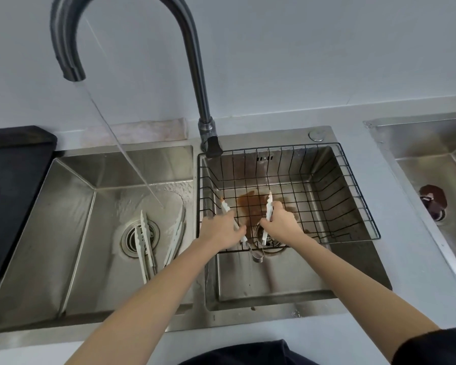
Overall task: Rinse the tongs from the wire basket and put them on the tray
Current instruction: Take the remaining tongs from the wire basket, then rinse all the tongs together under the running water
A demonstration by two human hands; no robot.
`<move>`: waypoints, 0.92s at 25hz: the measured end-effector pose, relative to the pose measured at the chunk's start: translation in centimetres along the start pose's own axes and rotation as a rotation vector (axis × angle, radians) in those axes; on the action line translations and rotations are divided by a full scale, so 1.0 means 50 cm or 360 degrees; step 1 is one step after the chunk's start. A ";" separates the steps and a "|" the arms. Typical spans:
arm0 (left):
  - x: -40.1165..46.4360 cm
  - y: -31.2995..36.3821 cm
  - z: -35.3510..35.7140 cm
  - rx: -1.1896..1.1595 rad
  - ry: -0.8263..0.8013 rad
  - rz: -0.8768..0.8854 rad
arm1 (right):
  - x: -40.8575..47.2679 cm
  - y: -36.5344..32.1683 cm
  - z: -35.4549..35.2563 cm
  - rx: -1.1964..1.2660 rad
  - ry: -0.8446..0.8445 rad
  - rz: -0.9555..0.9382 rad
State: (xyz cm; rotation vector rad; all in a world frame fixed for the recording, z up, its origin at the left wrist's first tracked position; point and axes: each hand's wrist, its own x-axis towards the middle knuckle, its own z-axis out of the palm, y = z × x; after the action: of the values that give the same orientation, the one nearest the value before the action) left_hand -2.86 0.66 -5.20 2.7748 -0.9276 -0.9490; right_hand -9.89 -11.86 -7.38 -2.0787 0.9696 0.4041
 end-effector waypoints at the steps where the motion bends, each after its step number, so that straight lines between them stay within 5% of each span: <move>1: 0.002 0.001 -0.001 -0.0012 0.0001 -0.0007 | 0.001 -0.003 0.002 0.0027 0.0012 0.0010; 5: -0.004 0.005 -0.008 -0.0104 0.0020 0.0003 | -0.008 -0.014 0.001 0.0078 0.0093 -0.0041; 13: -0.052 -0.023 -0.054 -0.0954 0.0436 0.0097 | -0.051 -0.074 -0.019 0.0314 0.0329 -0.0299; 18: -0.080 -0.090 -0.060 -0.1448 0.0725 -0.0003 | -0.090 -0.125 0.016 0.0405 0.0293 -0.0367; 23: -0.111 -0.176 -0.062 -0.1705 0.0727 -0.0139 | -0.109 -0.186 0.081 0.0381 0.0251 -0.0461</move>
State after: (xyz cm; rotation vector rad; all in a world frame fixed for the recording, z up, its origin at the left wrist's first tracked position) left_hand 0.06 10.57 -1.87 1.9401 -0.1219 -0.5158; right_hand -6.31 -2.34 -2.00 -2.0112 0.7483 -0.0251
